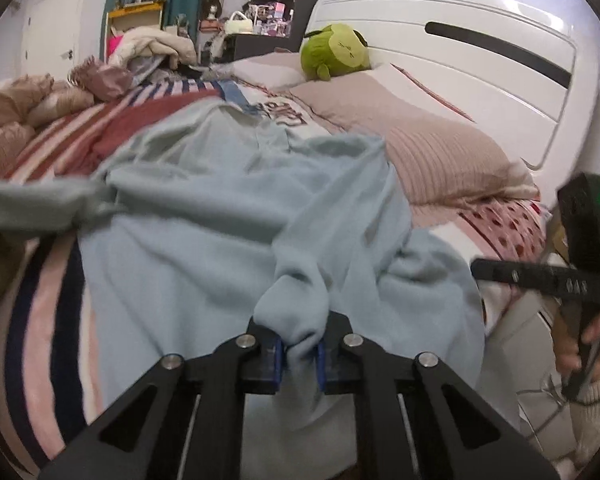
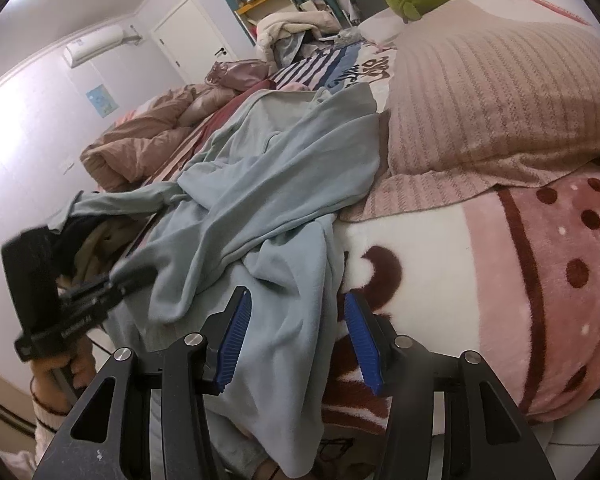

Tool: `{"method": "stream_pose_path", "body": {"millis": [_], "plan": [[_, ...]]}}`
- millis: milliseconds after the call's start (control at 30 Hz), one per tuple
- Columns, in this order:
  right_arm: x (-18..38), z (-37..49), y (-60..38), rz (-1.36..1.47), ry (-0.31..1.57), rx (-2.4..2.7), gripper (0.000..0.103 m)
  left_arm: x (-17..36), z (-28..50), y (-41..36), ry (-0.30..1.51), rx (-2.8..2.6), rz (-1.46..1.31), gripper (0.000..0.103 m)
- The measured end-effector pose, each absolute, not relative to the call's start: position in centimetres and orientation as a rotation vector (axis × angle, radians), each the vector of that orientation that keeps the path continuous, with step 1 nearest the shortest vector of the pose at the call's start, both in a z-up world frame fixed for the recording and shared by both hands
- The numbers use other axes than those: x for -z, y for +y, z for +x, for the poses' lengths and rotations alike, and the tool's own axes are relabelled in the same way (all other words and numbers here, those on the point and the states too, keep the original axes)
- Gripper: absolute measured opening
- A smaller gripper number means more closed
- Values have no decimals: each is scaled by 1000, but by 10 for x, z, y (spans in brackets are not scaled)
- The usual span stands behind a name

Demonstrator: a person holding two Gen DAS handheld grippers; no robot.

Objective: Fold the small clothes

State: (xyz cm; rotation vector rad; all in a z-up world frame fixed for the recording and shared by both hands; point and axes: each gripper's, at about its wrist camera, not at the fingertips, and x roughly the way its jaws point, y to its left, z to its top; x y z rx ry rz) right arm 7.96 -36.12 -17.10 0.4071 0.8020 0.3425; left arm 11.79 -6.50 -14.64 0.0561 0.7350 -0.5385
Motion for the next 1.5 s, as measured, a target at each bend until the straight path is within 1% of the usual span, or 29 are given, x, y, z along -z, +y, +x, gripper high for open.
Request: {"method": "stream_pose_path", "body": {"millis": [67, 100, 133, 167, 267, 333, 433, 567, 600, 667, 733, 800, 900, 967, 1033, 1067, 1133, 1233, 1333, 1500], "plan": [[172, 81, -360, 410, 801, -346, 45, 145, 130, -79, 757, 544, 65, 12], [172, 81, -360, 413, 801, -348, 45, 148, 136, -87, 764, 540, 71, 21], [173, 82, -360, 416, 801, -351, 45, 153, 140, -94, 777, 553, 79, 36], [173, 82, -360, 418, 801, -352, 45, 159, 144, -103, 799, 591, 81, 41], [172, 82, -364, 416, 802, -353, 45, 163, 139, -107, 816, 755, 15, 46], [171, 81, -370, 418, 796, -347, 45, 156, 130, -98, 790, 866, -53, 59], [171, 82, -378, 434, 790, -329, 45, 142, 121, -75, 760, 881, -106, 60], [173, 85, -382, 448, 787, -332, 45, 134, 115, -55, 739, 777, -53, 60], [173, 86, -382, 447, 789, -334, 45, 134, 114, -50, 742, 755, -42, 59], [174, 88, -381, 447, 792, -338, 45, 139, 112, -44, 758, 735, -32, 52], [175, 90, -379, 447, 796, -344, 45, 147, 109, -38, 785, 743, -36, 40], [175, 91, -377, 445, 800, -348, 45, 153, 106, -32, 798, 725, -35, 36], [174, 92, -374, 438, 804, -359, 45, 156, 98, -15, 795, 678, -44, 36], [174, 92, -372, 434, 806, -362, 45, 156, 91, -3, 792, 637, -36, 33], [174, 92, -372, 438, 806, -364, 45, 158, 86, 4, 804, 615, -19, 23], [174, 92, -372, 440, 806, -364, 45, 161, 84, 4, 819, 611, -3, 21], [176, 92, -370, 446, 807, -367, 45, 171, 80, 0, 876, 624, 22, 4], [178, 93, -365, 448, 812, -381, 45, 183, 76, -13, 913, 644, 48, 4], [178, 91, -359, 438, 819, -394, 45, 187, 79, -30, 901, 624, 71, 4], [176, 89, -360, 434, 817, -397, 45, 161, 93, -47, 794, 688, -68, 4]]}}
